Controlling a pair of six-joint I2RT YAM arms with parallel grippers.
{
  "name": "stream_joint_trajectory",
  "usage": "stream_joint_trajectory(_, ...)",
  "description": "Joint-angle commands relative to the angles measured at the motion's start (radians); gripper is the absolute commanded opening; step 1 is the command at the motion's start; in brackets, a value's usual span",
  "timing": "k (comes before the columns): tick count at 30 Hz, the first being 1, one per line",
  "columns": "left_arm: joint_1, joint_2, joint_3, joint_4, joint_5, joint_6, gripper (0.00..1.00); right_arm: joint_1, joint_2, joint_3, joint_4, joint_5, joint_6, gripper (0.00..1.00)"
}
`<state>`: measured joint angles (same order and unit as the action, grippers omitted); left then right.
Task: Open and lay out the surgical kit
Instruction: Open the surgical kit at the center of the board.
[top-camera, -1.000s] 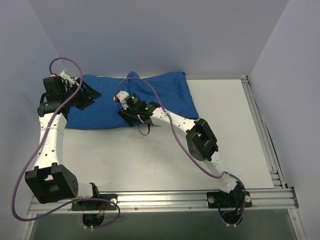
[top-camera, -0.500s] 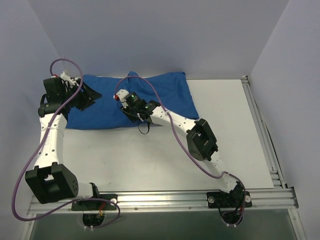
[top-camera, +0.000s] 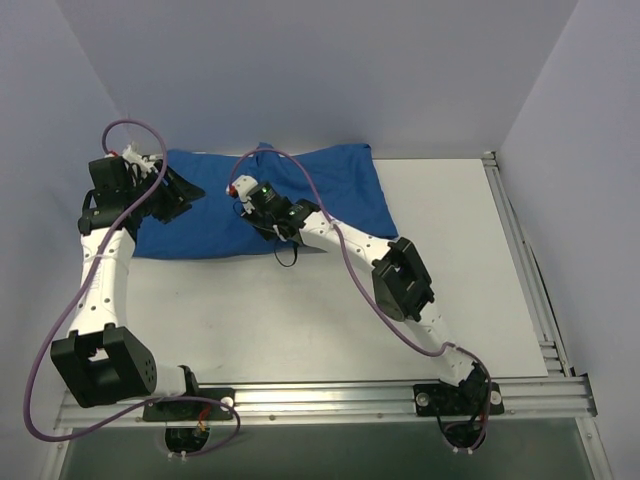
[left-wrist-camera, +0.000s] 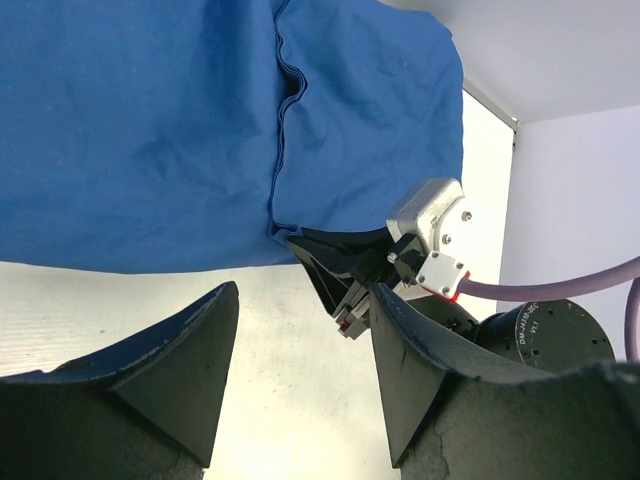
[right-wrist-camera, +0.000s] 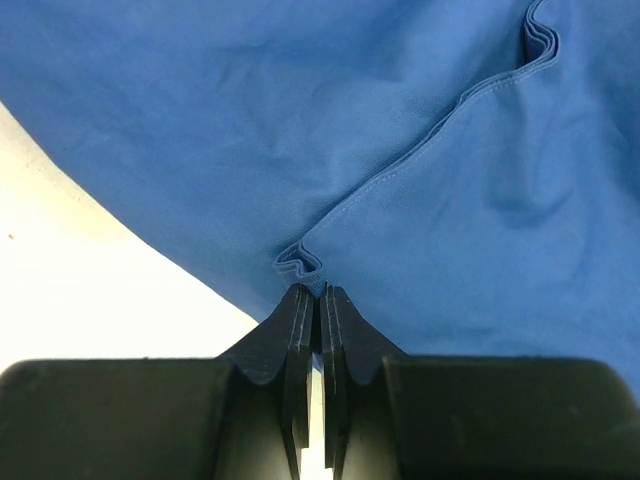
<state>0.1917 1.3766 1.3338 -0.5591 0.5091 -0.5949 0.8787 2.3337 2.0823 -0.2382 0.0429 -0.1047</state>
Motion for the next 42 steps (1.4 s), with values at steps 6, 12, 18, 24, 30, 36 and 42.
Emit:
stream_joint_trajectory(6, 0.015, 0.016, -0.039, 0.114, 0.045, -0.026, 0.63, -0.206, -0.057, 0.062, 0.060, 0.086, 0.105, 0.00)
stream_joint_trajectory(12, 0.017, 0.048, -0.051, 0.133, 0.051, -0.029, 0.63, -0.635, -0.244, -0.135, 0.129, 0.106, 0.302, 0.00)
stream_joint_trajectory(18, 0.022, 0.099, -0.047, 0.148, 0.068, -0.032, 0.63, -0.963, -0.401, -0.353, 0.215, 0.152, 0.361, 0.00)
stream_joint_trajectory(24, 0.025, 0.136, -0.070, 0.192, 0.086, -0.048, 0.63, -1.090, -0.367, -0.445, 0.212, 0.339, 0.342, 0.39)
stream_joint_trajectory(30, 0.025, 0.147, -0.070, 0.202, 0.052, -0.059, 0.63, -1.072, -0.344, -0.456, 0.188, 0.347, 0.358, 0.84)
stream_joint_trajectory(36, 0.025, 0.163, -0.058, 0.195, 0.020, -0.055, 0.63, -0.974, -0.393, -0.521, 0.264, 0.177, 0.341, 0.74)
stream_joint_trajectory(42, 0.025, 0.258, -0.015, 0.212, 0.063, -0.046, 0.57, -0.919, -0.304, -0.531, 0.387, -0.181, 0.436, 0.69)
